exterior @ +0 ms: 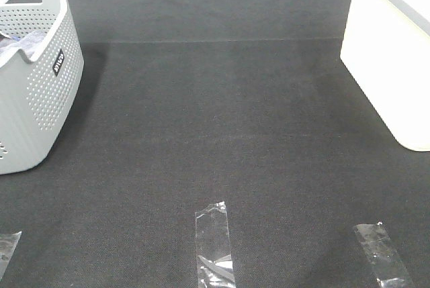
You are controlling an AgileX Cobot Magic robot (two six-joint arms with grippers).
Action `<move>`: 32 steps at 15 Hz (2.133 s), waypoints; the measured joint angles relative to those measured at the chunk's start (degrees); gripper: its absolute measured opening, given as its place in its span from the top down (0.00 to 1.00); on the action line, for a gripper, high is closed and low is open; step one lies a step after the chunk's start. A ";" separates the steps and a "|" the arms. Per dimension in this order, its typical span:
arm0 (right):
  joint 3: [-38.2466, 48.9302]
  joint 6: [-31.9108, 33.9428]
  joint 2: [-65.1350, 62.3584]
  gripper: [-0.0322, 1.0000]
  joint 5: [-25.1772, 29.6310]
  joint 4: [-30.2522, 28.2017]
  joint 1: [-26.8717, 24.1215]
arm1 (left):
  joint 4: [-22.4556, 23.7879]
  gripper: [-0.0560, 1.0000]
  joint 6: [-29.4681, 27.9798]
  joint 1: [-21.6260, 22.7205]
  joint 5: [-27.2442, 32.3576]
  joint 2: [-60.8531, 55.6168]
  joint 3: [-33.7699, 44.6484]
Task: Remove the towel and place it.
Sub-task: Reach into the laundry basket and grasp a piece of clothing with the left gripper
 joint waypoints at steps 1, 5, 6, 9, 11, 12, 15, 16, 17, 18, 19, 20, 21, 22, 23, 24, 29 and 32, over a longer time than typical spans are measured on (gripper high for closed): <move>0.00 0.00 0.00 0.22 0.00 0.00 0.00 | 0.00 0.21 0.00 0.00 0.00 0.00 0.00; 0.00 0.00 0.00 0.22 0.00 0.00 0.00 | 0.00 0.21 0.00 0.00 0.00 0.00 0.00; 0.00 0.00 0.00 0.22 0.00 0.00 0.00 | 0.00 0.21 0.00 0.00 0.00 0.00 0.00; 0.00 0.00 0.00 0.22 0.00 0.00 0.00 | 0.00 0.21 0.00 0.00 0.00 0.00 0.00; 0.00 0.00 0.00 0.22 0.00 0.00 0.00 | 0.00 0.21 0.00 0.00 0.00 0.00 0.00; 0.00 0.00 0.00 0.22 0.00 0.00 0.00 | 0.00 0.21 0.00 0.00 0.00 0.00 0.00; 0.00 0.00 0.00 0.22 0.00 0.00 0.00 | 0.00 0.21 0.00 0.00 0.00 0.00 0.00; 0.00 0.00 0.00 0.22 0.00 0.00 0.00 | 0.00 0.21 0.00 0.00 0.00 0.00 0.00; 0.00 0.00 0.00 0.22 0.00 0.00 0.00 | 0.00 0.21 0.00 0.00 0.00 0.00 0.00; 0.00 0.00 0.00 0.22 0.00 0.00 0.00 | 0.00 0.21 0.00 0.00 0.00 0.00 0.00; 0.00 0.00 0.00 0.22 0.00 0.00 0.00 | 0.00 0.21 0.00 0.00 0.00 0.00 0.00; 0.00 0.00 0.00 0.22 0.00 0.00 0.00 | 0.00 0.21 0.00 0.00 0.00 0.00 0.00; 0.00 0.00 0.00 0.22 0.00 0.00 0.00 | 0.00 0.21 0.00 0.00 0.00 0.00 0.00; 0.00 0.00 0.00 0.22 0.00 0.00 0.00 | 0.00 0.21 0.00 0.00 0.00 0.00 0.00; 0.00 0.00 0.00 0.22 0.00 0.00 0.00 | 0.00 0.21 0.00 0.00 0.00 0.00 0.00; 0.00 0.00 0.00 0.22 0.00 0.00 0.00 | 0.00 0.21 0.00 0.00 0.00 0.00 0.00; 0.00 0.00 0.00 0.22 0.00 0.00 0.00 | 0.00 0.21 0.00 0.00 0.00 0.00 0.00; 0.00 0.00 0.00 0.22 0.00 0.00 0.00 | 0.00 0.21 0.00 0.00 0.00 0.00 0.00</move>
